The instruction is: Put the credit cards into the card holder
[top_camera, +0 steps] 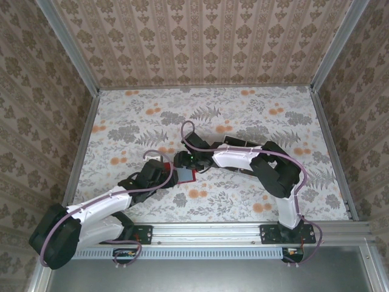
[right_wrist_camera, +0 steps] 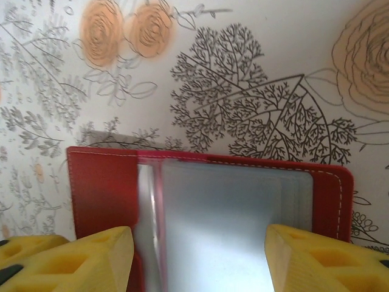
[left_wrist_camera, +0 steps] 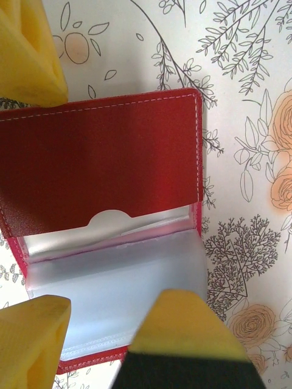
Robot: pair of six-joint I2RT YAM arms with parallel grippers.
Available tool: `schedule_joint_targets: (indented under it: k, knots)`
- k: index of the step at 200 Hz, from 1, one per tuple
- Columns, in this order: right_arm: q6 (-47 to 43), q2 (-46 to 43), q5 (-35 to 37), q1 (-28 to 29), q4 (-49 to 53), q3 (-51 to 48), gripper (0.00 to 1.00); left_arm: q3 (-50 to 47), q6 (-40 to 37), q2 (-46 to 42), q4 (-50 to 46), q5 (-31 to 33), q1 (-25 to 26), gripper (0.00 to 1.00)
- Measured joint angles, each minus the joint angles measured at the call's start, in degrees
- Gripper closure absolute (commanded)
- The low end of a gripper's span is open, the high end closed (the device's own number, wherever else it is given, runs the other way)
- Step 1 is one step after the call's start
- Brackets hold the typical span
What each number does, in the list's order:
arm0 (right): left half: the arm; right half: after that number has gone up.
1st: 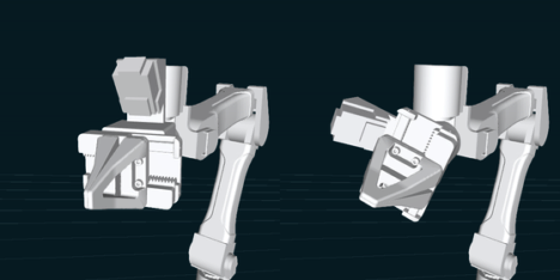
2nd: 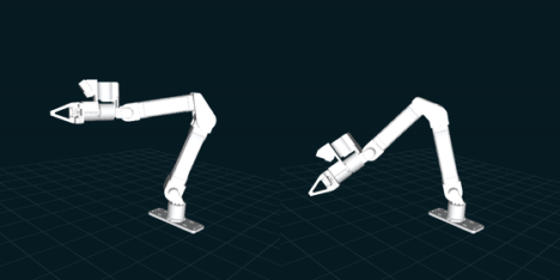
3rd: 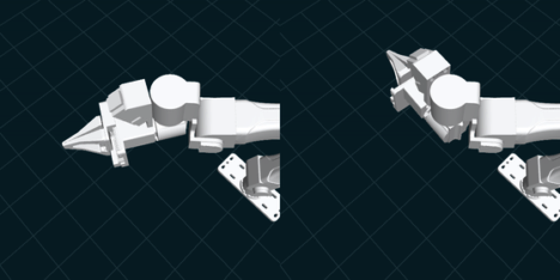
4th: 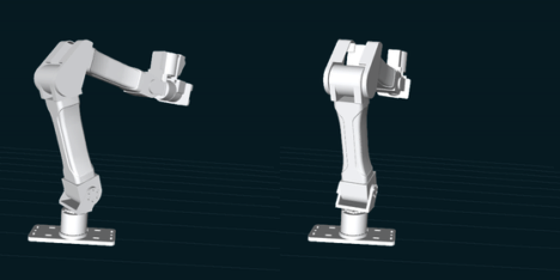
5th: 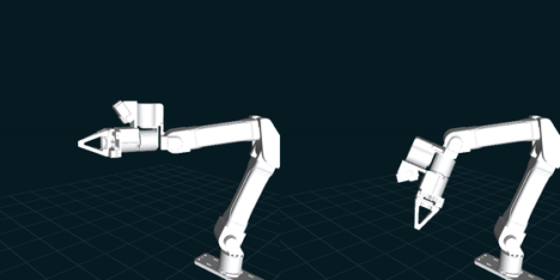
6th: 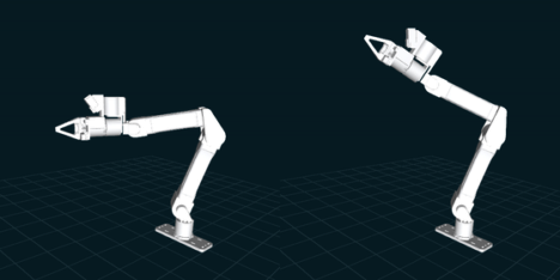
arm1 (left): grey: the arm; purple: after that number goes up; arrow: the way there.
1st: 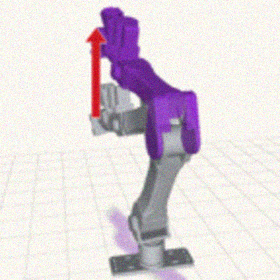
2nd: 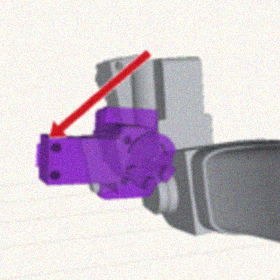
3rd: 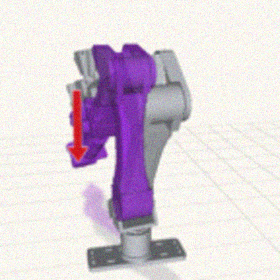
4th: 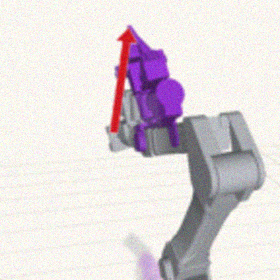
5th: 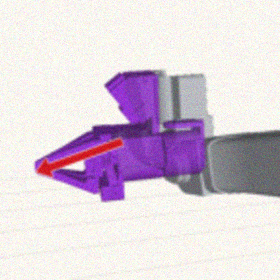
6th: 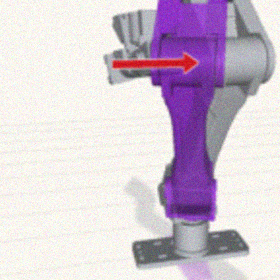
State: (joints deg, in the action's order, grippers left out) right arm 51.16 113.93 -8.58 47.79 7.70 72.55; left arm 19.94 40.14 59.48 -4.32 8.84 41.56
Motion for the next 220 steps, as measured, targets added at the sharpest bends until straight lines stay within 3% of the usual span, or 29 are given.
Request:
schedule_joint_targets:
  k: [147, 220]
  knots:
    - [3.1, 2.1, -2.4, 1.2, -3.9, 1.0, 0.39, 0.0, -1.5, 6.2, 2.7, -0.4, 0.2, 0.16]
    - [3.0, 1.8, -2.4, 0.9, -4.2, 0.9, 0.38, 0.6, -1.9, 9.9, 6.0, 2.1, 0.5, 0.24]
